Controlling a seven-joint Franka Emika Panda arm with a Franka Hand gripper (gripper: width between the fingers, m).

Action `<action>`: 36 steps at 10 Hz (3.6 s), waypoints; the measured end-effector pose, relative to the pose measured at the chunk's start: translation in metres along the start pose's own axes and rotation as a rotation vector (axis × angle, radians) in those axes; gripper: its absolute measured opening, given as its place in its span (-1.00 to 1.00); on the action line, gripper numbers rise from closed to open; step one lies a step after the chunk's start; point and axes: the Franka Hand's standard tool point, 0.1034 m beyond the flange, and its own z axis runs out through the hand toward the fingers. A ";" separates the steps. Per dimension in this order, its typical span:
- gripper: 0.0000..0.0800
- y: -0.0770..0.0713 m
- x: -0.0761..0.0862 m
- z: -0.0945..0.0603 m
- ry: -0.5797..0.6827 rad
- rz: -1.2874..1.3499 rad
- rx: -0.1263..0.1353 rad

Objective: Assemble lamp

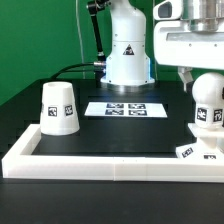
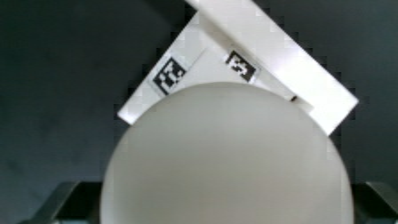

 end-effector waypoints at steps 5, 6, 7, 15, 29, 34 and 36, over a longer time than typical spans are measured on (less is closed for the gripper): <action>0.45 0.001 0.001 0.000 -0.052 0.392 0.017; 0.56 0.000 0.000 0.000 -0.053 0.407 0.018; 0.69 0.000 0.000 0.000 -0.053 0.406 0.018; 0.75 -0.005 -0.008 0.002 -0.034 -0.202 0.034; 0.75 -0.008 -0.001 0.004 0.083 -1.367 -0.009; 0.75 -0.005 0.002 0.005 0.095 -1.784 -0.062; 0.75 -0.005 0.003 0.004 0.092 -1.906 -0.083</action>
Offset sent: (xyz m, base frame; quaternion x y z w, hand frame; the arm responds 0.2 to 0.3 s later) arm 0.0036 -0.0091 0.0006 -0.0050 -0.0251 0.2628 0.9645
